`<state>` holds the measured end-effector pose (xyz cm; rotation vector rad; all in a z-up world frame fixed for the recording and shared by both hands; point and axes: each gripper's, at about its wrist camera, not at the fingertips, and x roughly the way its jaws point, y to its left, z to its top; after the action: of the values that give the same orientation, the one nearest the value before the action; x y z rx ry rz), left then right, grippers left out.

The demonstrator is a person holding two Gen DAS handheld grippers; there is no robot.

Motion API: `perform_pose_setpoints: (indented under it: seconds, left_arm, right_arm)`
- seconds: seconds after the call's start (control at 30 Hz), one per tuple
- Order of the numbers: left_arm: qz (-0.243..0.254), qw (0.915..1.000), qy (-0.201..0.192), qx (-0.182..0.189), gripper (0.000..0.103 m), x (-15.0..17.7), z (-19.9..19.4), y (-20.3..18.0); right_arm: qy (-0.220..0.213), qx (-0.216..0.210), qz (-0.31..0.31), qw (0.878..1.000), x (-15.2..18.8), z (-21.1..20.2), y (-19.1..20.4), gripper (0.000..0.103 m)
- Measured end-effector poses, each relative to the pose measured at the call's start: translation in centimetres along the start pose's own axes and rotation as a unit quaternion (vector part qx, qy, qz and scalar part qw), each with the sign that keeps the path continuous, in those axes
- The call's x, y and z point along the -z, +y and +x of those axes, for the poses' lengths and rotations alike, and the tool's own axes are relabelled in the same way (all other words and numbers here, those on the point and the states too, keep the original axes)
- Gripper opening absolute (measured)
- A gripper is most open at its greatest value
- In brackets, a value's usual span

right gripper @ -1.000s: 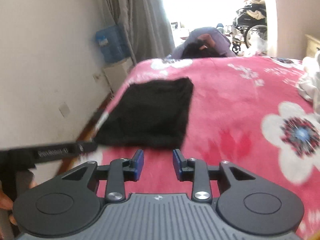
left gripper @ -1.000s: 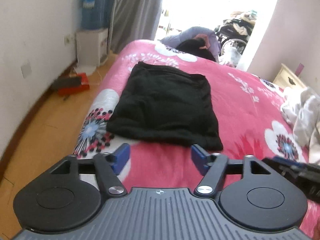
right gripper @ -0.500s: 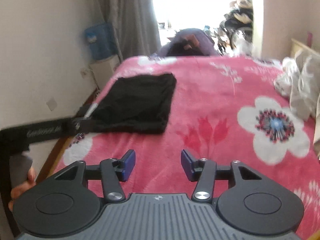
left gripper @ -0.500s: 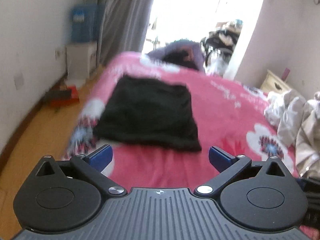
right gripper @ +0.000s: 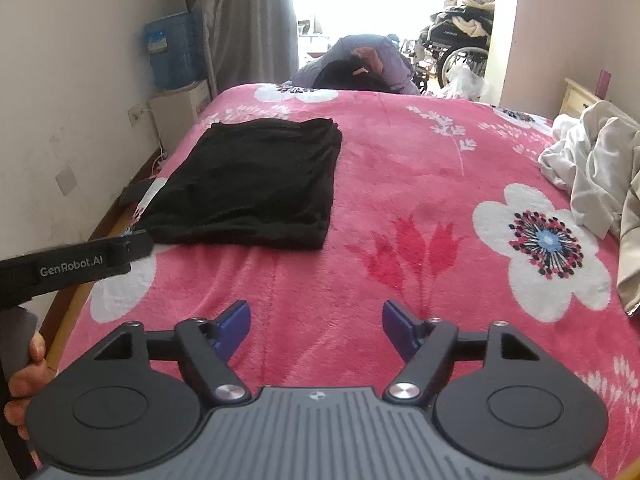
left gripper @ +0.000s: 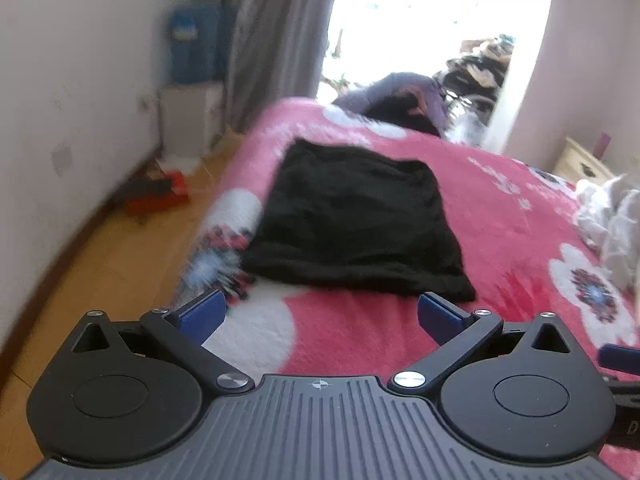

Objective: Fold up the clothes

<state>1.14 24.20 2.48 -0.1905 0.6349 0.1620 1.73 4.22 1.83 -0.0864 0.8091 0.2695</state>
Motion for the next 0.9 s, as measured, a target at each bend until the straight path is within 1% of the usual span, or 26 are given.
perform_pose_setpoints:
  seconds: [0.07, 0.1, 0.13, 0.2, 0.3, 0.6, 0.9]
  left_arm:
    - [0.017, 0.9995, -0.017, -0.021, 0.103, -0.1, -0.4, -0.2]
    - [0.024, 0.9991, -0.019, -0.028, 0.103, -0.2, -0.5, -0.3]
    - [0.027, 0.999, -0.016, -0.031, 0.103, -0.3, -0.4, -0.3]
    - [0.031, 0.9988, -0.009, -0.037, 0.103, -0.5, -0.4, -0.3]
    - [0.025, 0.9989, 0.007, -0.039, 0.103, -0.7, -0.3, 0.0]
    - [0.025, 0.9987, 0.025, -0.038, 0.103, -0.6, 0.0, 0.0]
    - [0.014, 0.998, 0.043, -0.044, 0.103, -0.5, 0.2, -0.2]
  right_arm:
    - [-0.003, 0.006, 0.002, 1.0, 0.0, 0.1, 0.6, 0.08]
    - [-0.004, 0.01, 0.004, 1.0, 0.0, 0.1, 0.8, 0.084]
    - [-0.006, 0.012, 0.005, 1.0, -0.1, 0.1, 1.0, 0.089]
    - [-0.012, 0.013, 0.004, 1.0, -0.1, 0.0, 1.4, 0.094]
    - [-0.019, 0.015, 0.003, 1.0, -0.2, -0.1, 1.9, 0.098]
    - [-0.012, 0.014, 0.002, 1.0, -0.6, 0.7, 3.1, 0.098]
    - [0.001, 0.022, 0.011, 1.0, -0.8, 1.5, 3.1, 0.098]
